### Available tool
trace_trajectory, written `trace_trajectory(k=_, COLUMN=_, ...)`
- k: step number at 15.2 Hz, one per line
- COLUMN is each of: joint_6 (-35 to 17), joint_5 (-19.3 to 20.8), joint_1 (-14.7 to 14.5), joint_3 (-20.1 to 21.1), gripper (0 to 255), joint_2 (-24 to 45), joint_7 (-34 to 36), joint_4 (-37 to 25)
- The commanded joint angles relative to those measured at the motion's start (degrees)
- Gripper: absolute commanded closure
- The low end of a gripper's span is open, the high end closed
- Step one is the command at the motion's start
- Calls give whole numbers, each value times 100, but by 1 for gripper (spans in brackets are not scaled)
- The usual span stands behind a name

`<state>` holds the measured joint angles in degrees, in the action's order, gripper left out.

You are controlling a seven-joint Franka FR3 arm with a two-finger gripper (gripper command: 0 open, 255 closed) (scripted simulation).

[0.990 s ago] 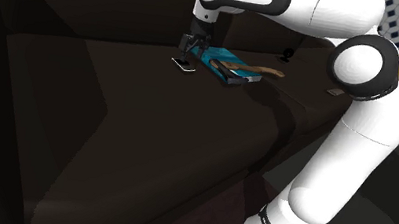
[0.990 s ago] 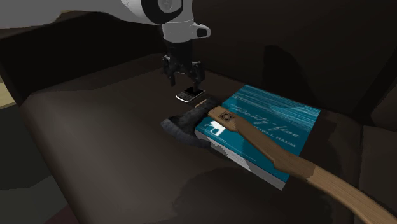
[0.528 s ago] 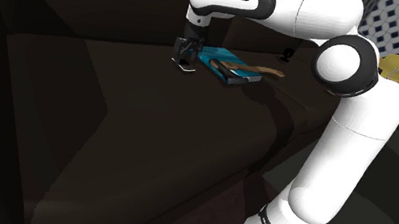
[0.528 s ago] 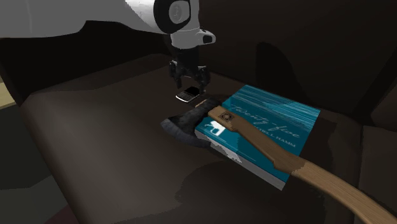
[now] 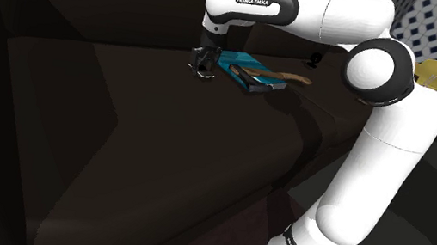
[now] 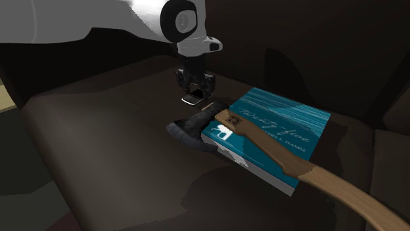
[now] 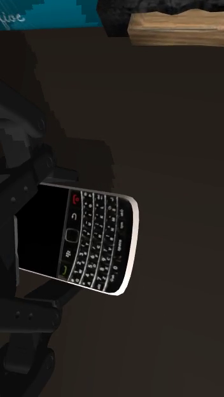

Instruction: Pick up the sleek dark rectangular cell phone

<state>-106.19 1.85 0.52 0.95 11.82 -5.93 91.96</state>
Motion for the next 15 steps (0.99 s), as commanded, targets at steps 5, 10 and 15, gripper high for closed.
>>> trace_trajectory(k=5, joint_6=-2, joint_5=0, joint_1=1, joint_3=-1, gripper=255, joint_2=-2, joint_7=-2, joint_4=11)
trace_trajectory(k=10, joint_6=293, joint_5=-2, joint_1=-2, joint_3=1, gripper=255, joint_2=-11, joint_7=-7, joint_4=-275)
trace_trajectory(k=15, joint_6=690, joint_5=-4, joint_1=-4, joint_3=2, gripper=255, joint_2=19, joint_7=-17, joint_4=-702)
